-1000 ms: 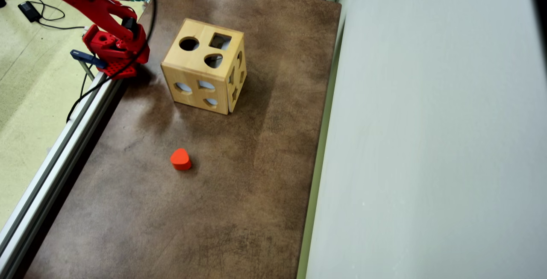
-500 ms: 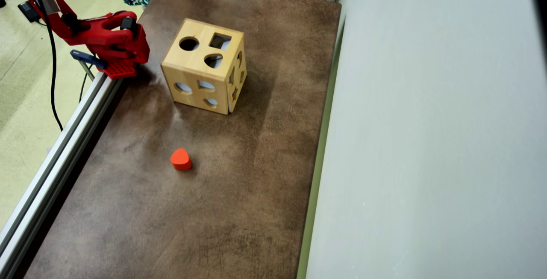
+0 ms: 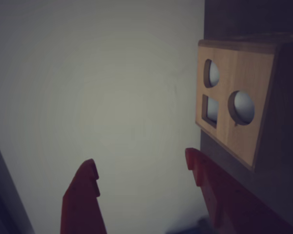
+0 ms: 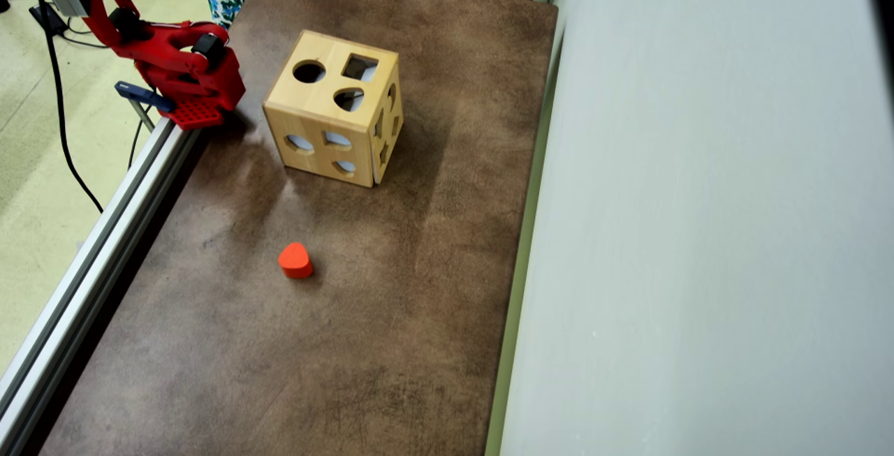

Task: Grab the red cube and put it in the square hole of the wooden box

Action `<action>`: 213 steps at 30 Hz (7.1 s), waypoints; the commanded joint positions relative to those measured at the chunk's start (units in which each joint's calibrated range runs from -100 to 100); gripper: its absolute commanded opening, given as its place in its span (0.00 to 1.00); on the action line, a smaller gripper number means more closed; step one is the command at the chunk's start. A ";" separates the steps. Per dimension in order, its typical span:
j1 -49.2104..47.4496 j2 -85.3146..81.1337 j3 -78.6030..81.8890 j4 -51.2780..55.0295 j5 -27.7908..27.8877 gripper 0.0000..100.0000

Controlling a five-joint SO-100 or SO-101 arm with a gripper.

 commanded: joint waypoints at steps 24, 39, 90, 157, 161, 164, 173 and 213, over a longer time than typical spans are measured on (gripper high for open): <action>0.38 0.01 1.93 0.57 1.66 0.02; 0.23 0.09 2.11 0.25 1.66 0.02; 0.23 0.09 2.11 0.25 1.51 0.02; 0.30 0.09 2.11 0.25 1.51 0.02; 0.30 0.09 2.11 0.25 1.51 0.02; 0.30 0.09 2.11 0.25 1.51 0.02; 0.30 0.09 2.11 0.25 1.51 0.02; 0.30 0.09 2.11 0.25 1.51 0.02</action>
